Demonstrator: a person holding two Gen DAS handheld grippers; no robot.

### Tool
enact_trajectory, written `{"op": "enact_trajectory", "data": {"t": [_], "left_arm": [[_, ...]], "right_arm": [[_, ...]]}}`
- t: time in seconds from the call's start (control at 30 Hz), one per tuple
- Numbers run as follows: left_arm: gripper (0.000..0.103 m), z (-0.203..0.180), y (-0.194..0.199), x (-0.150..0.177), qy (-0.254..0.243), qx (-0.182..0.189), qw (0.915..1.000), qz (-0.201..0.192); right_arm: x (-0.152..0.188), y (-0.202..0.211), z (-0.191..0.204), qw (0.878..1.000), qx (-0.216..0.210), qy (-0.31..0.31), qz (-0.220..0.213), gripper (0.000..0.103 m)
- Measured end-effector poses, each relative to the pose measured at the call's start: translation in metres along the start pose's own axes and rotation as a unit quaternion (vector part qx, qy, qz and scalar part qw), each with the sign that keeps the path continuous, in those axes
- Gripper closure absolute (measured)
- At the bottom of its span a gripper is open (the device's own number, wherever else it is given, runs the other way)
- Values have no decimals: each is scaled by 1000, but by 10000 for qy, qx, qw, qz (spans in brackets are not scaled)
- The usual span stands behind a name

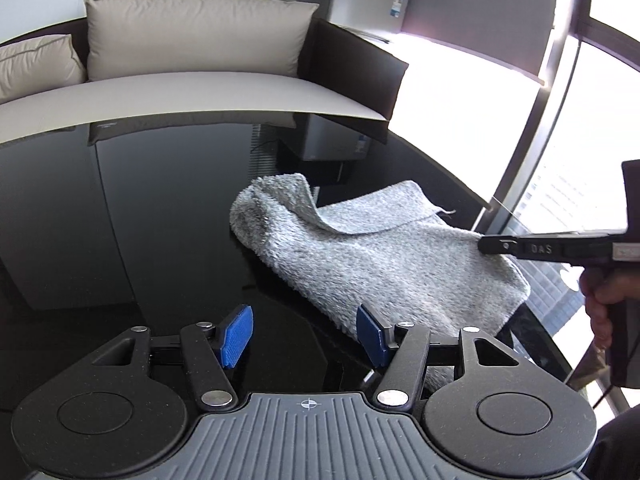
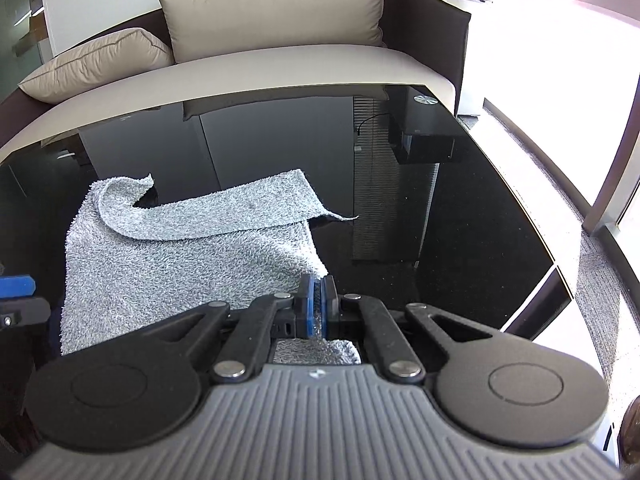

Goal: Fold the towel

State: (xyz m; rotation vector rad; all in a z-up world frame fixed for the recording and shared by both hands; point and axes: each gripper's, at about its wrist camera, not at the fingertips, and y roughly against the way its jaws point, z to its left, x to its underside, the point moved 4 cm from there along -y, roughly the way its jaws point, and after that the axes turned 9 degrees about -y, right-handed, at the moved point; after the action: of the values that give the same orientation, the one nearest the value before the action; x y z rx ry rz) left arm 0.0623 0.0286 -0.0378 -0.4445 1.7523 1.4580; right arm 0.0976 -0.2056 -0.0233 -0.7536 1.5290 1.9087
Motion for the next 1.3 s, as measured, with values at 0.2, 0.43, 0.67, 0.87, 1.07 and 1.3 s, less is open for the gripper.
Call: {"op": "enact_trajectory", "data": {"t": [0.2,0.43,0.67,0.87,1.07,1.3], "left_arm": [[48,-39,8,10,-425,276,9987,8],[47,-66,10,16,-670,424,9968,42],[48,-71,2,23,-893,-35,9959,137],[55,-63,2,21,-745,-389,9965,44],[68,-55,4,18,-688,-572,9960,-26],[92,-51,4,20,-702,-575,9959,12]], "right_arm": [[0,0,-2,10000,-24,-39,-1,100],[0,-1,-4,10000,-38,-85,-8,100],[1,1,-3,9999,-36,-108,-23,100],[0,2,-3,9999,-48,-123,-36,100],[1,4,-1,9999,-46,-115,-63,100],[3,6,3,9998,-100,-137,-79,100]]}}
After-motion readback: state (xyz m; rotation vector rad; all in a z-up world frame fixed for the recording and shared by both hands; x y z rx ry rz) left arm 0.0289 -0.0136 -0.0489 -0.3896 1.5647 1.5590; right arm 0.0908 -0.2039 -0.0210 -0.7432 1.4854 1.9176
